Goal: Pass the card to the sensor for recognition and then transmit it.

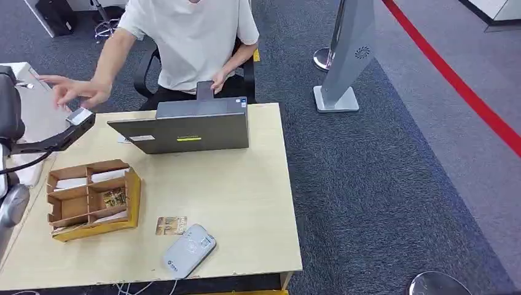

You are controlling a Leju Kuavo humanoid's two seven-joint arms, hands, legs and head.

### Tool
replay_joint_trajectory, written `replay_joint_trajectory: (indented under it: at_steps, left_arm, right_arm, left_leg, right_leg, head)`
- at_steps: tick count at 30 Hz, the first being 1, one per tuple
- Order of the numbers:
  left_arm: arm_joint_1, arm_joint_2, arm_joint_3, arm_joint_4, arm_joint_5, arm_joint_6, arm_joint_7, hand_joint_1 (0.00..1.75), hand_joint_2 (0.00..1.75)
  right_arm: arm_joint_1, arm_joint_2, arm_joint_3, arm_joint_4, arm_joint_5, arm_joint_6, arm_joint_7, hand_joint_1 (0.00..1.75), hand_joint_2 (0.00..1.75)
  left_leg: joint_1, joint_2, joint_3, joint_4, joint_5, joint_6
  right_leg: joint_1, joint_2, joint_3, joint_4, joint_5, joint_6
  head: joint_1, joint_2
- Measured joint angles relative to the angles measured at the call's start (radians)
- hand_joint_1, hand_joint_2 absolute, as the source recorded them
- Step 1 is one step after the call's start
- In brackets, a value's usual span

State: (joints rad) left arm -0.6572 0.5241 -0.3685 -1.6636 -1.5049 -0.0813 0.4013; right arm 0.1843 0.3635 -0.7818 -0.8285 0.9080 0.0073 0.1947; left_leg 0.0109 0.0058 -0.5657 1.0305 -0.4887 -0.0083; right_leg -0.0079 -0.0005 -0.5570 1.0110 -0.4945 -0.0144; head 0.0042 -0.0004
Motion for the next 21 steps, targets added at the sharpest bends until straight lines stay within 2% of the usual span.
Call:
replay_joint_trajectory:
  at_steps: [7,8,13,21]
  left_arm:
    - [-0.046,-0.001,-0.022,0.012,0.0,0.001,-0.018,1.75,1.75]
    - [-0.046,-0.001,-0.024,0.014,0.0,0.002,-0.018,0.0,1.75]
    - [-0.045,-0.001,-0.025,0.024,0.0,0.02,-0.039,0.0,1.75]
    - [-0.034,-0.001,-0.016,0.028,0.0,0.026,-0.03,0.0,1.75]
  right_arm:
    - [-0.066,-0.012,-0.157,0.087,0.108,0.0,-0.053,0.0,1.75]
    - [-0.072,-0.015,-0.169,0.095,0.113,-0.001,-0.055,0.0,1.75]
    - [-0.09,-0.018,-0.214,0.123,0.167,-0.002,-0.073,0.0,1.75]
    - [-0.103,-0.011,-0.268,0.13,0.216,0.012,-0.08,0.0,1.75]
  left_leg:
    - [0.0,0.0,0.0,0.0,0.0,0.0]
    - [0.0,0.0,0.0,0.0,0.0,0.0]
    - [0.0,0.0,0.0,0.0,0.0,0.0]
    - [0.0,0.0,-0.002,0.0,0.0,0.0]
  right_leg:
    - [0.0,0.0,0.0,0.0,0.0,0.0]
    - [0.0,0.0,0.0,0.0,0.0,0.0]
    - [0.0,0.0,0.0,0.0,0.0,0.0]
    - [0.0,0.0,0.001,0.0,0.0,0.0]
  head:
    - [0.0,0.0]
    - [0.0,0.0]
    - [0.0,0.0]
    - [0.0,0.0]
